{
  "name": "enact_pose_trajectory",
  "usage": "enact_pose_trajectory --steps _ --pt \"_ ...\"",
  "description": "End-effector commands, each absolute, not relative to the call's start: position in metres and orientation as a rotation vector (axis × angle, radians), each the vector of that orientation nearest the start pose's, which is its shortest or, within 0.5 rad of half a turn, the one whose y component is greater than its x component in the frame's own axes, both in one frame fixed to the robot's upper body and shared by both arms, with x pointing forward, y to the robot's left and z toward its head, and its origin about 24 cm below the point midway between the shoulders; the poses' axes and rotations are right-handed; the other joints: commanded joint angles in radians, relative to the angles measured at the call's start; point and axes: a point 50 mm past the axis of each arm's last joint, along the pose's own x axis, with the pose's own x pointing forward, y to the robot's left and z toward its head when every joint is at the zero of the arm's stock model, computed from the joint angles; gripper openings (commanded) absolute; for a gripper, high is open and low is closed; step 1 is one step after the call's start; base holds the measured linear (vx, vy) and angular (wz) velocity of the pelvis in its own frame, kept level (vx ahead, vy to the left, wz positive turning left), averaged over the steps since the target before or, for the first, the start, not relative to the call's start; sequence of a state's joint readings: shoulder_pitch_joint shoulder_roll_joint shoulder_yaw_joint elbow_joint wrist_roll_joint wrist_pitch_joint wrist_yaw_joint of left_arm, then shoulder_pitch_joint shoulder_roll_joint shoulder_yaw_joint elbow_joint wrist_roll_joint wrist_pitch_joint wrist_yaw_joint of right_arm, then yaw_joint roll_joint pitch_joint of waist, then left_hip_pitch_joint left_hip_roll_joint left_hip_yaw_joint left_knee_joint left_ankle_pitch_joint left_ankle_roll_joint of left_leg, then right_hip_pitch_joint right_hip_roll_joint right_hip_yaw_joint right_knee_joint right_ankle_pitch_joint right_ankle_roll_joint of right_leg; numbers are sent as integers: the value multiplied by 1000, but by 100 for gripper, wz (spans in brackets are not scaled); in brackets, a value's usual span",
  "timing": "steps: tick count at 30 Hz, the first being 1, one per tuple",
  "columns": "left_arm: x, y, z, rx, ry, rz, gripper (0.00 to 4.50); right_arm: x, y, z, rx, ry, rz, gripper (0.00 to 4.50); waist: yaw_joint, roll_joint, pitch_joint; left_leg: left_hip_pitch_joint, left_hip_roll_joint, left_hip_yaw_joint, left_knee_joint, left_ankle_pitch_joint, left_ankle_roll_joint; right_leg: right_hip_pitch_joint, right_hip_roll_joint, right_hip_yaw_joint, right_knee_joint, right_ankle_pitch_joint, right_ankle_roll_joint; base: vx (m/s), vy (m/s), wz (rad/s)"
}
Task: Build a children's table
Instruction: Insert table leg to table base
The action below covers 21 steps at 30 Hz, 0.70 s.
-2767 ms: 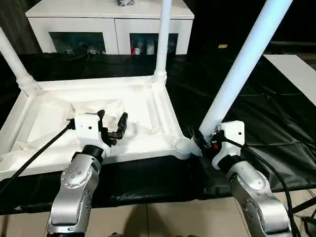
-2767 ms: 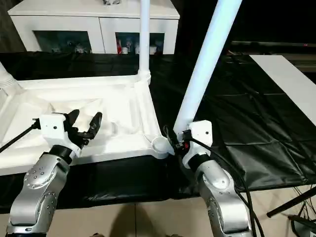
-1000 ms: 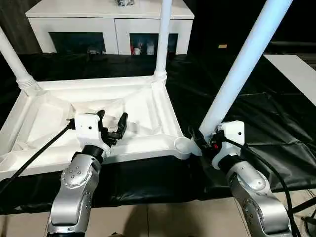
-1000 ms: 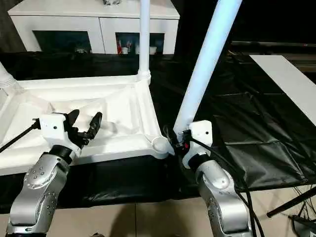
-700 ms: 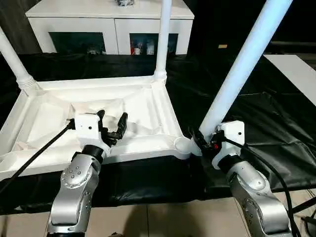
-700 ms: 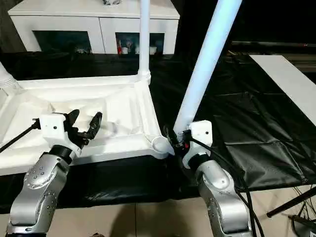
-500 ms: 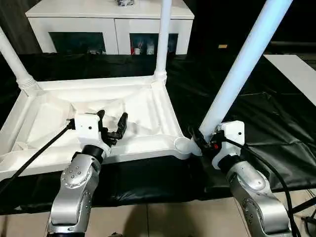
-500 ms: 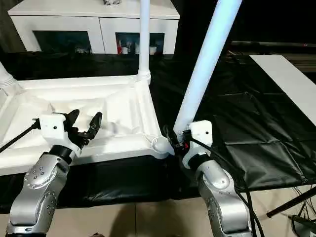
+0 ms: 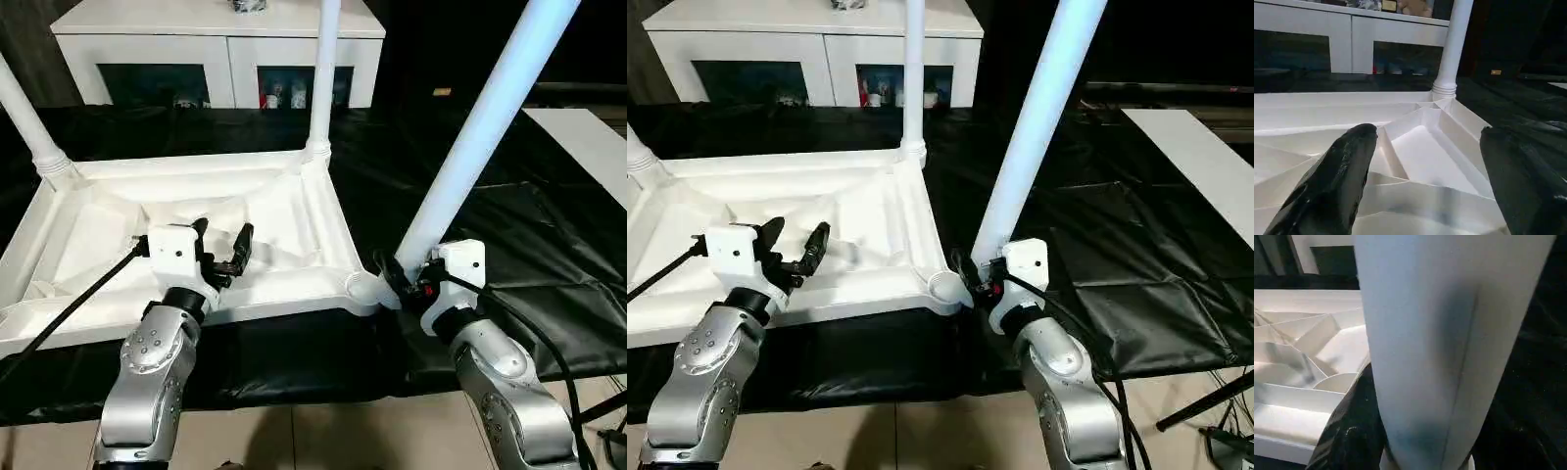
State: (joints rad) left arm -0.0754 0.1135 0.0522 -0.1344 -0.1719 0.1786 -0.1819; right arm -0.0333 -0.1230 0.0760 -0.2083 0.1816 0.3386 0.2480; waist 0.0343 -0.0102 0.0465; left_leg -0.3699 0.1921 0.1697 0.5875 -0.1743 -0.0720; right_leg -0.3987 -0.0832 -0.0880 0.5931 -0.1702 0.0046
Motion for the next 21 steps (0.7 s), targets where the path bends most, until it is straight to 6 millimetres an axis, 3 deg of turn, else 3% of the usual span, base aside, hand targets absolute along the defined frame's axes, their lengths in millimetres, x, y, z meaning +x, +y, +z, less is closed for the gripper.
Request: enact_pose_trajectory --steps 1,5,6,7,8,9,10,11,12,13,15,17,18,19,20,21 --pt "265 164 79 -42 -45 -182 381 254 -133 61 48 139 369 186 1 5 -49 5 32 -16 -81 -390 -5 30 -48 50 -95 -413 -59 0 0 0" --pt "265 164 79 -42 -45 -182 381 254 -133 61 48 138 368 186 1 6 -48 5 32 -16 -81 -392 -5 30 -48 50 -95 -412 -60 0 0 0" --pt "282 164 118 -6 -35 -80 381 300 -152 122 -3 -53 104 186 -12 -73 -48 1 38 -11 -80 -384 -14 31 -44 48 -81 -420 -59 0 0 0" --pt "282 164 119 8 -45 -86 381 301 -152 124 8 -68 115 186 -2 -51 -55 -2 22 -24 -73 -314 -16 38 -50 47 -62 -441 -54 -62 -9 -5" --pt "282 163 121 33 -64 -99 381 302 -151 130 26 -93 135 186 8 -36 -59 8 24 -16 -64 -293 -12 23 -53 53 -68 -428 -45 -76 -31 -1" --pt "282 163 124 55 -84 -111 381 303 -151 135 23 -116 166 186 7 -28 -44 -4 34 -9 -70 -250 -7 18 -45 55 -71 -311 -49 -76 -31 -1" --pt "282 163 124 55 -84 -111 381 303 -151 135 23 -116 166 186 7 -28 -44 -4 34 -9 -70 -250 -7 18 -45 55 -71 -311 -49 0 0 0" --pt "282 162 124 39 -96 -129 381 303 -149 136 19 -126 192 186 9 -42 -43 3 31 -9 -72 -319 -24 17 -43 56 -73 -365 -21 52 -2 -3" --pt "282 162 125 37 -98 -131 381 303 -149 136 20 -127 195 186 8 -44 -45 8 30 -9 -72 -339 -28 16 -43 58 -76 -379 -19 52 -2 -3" --pt "281 163 126 41 -108 -137 381 303 -147 137 26 -132 209 186 8 -37 -53 10 29 -14 -73 -349 -37 20 -40 60 -72 -359 -25 52 5 2" --pt "281 162 126 51 -110 -146 381 302 -146 138 20 -139 227 186 10 -45 -60 9 30 -13 -71 -322 -34 21 -36 64 -64 -270 -47 0 0 0" --pt "283 161 129 63 -111 -154 381 302 -144 135 55 -111 265 186 15 -21 -61 7 30 -14 -71 -301 -32 24 -35 67 -54 -193 -77 0 0 0" --pt "284 160 131 79 -103 -160 381 303 -141 129 88 -55 303 186 16 -24 -62 7 29 -12 -70 -297 -27 26 -32 67 -52 -162 -91 0 0 0" --pt "285 159 132 92 -99 -163 381 302 -140 125 109 -14 334 186 16 -9 -62 8 27 -12 -68 -298 -25 27 -29 67 -56 -127 -105 0 0 0" --pt "286 157 135 135 -112 -180 381 302 -139 119 131 10 370 186 25 24 -57 10 25 -18 -72 -340 -34 27 -32 65 -53 -169 -115 0 0 0" --pt "286 157 135 135 -113 -180 381 302 -139 119 131 10 370 186 20 5 -57 10 27 -12 -69 -353 -30 26 -32 65 -64 -187 -112 0 0 0"
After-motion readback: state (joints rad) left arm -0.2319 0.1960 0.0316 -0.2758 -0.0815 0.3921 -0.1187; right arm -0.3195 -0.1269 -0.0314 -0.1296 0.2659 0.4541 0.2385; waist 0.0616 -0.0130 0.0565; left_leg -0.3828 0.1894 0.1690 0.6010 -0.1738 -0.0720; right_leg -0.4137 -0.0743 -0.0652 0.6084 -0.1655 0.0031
